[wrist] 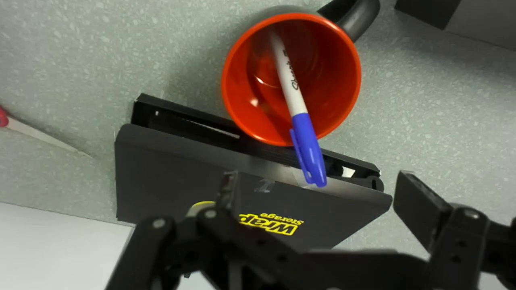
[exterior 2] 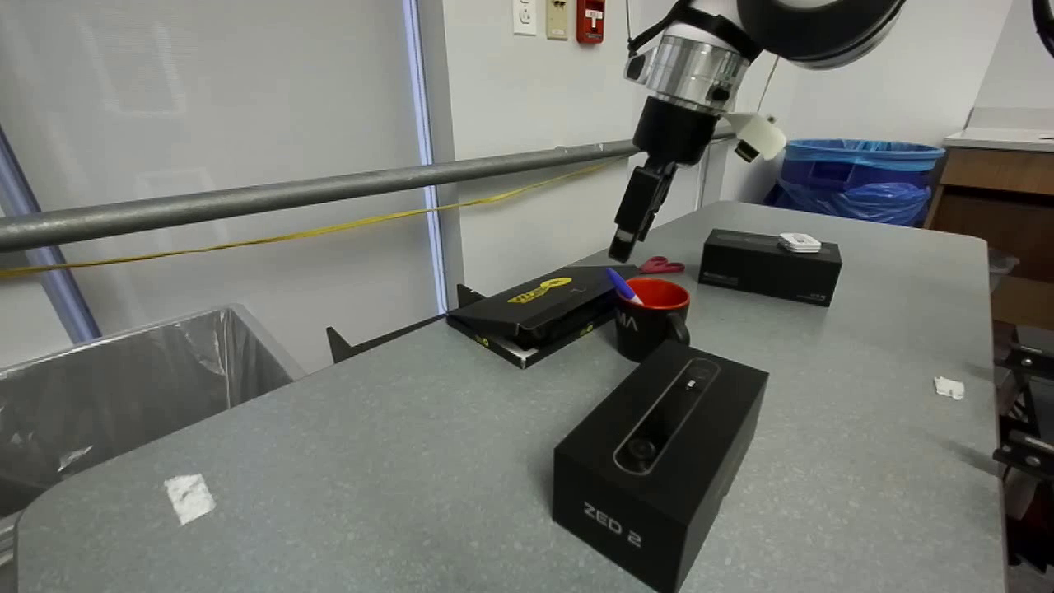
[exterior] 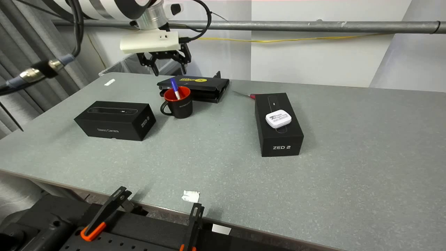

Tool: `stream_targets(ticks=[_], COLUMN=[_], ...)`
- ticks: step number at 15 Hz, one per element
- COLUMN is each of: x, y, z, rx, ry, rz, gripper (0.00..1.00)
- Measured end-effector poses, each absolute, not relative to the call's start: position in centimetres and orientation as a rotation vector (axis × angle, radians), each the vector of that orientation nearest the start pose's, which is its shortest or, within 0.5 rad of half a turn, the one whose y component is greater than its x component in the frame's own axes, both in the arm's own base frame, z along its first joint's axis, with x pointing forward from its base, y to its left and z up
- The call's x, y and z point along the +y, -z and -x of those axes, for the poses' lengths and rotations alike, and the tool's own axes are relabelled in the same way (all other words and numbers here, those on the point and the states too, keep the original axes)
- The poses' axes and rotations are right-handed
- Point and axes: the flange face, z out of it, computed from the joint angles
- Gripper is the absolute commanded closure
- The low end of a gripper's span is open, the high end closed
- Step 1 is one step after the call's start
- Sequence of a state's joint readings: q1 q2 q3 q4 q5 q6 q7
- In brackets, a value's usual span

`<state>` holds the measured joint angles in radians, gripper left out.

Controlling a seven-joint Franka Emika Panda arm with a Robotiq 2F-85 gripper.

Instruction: Remove the marker from the black cup and put it on the table

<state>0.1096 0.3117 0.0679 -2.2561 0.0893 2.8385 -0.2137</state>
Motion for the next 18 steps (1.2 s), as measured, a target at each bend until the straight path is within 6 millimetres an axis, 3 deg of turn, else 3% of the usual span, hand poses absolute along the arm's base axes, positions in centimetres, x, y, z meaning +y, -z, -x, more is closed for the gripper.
stream_targets(ticks=[8, 14, 18], x=[10.2, 12.2, 12.4], y=[-21.1, -20.7, -21.2], z=[-59.0, -58.5, -57.6], rx=[-0.524, -0.645, -0.709], ry=[0.383, 0.368, 0.365], rz=[3.024, 2.965, 2.945], gripper=[0.0, 0.0, 0.0])
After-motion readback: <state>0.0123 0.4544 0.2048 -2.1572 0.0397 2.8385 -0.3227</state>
